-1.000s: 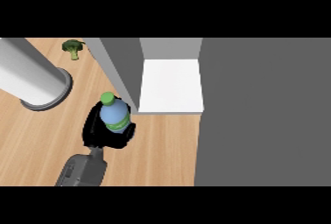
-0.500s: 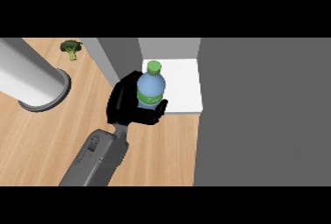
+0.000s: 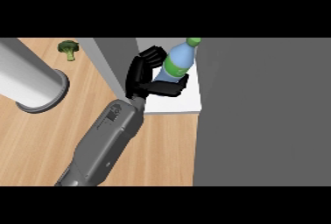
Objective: Pick up the bottled water, place it into the cabinet and close the cabinet
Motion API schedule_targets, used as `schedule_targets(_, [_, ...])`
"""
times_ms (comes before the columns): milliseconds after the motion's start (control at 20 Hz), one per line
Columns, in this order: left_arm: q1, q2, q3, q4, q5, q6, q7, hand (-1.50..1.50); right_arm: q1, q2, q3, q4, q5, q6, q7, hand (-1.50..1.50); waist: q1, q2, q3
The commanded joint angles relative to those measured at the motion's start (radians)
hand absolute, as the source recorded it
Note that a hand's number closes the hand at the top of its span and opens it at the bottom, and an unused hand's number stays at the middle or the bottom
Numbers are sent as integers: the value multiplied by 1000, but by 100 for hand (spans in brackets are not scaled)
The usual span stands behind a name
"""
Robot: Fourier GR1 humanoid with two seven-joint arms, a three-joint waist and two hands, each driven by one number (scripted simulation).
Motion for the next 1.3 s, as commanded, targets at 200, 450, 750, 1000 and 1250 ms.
schedule_targets(200, [-223,0,-13,291,28,145,-68,150,31,-25,-16,-10,-31,21,-21,-150,-20,3,0])
schedule_targets(450, [-347,0,64,503,-5,116,-110,150,-74,4,-5,34,-20,-14,19,-150,-17,10,0])
schedule_targets(750, [-368,18,113,682,-46,64,-225,150,25,-19,24,-21,-11,11,-10,-150,-41,18,0])
schedule_targets(1000, [-384,0,123,754,-75,162,-274,150,-64,-23,-21,-3,-56,-4,47,-150,-25,18,0])
schedule_targets(1250, [-440,77,89,850,-138,180,-256,150,-40,-18,17,3,-21,4,22,-150,-49,25,-1])
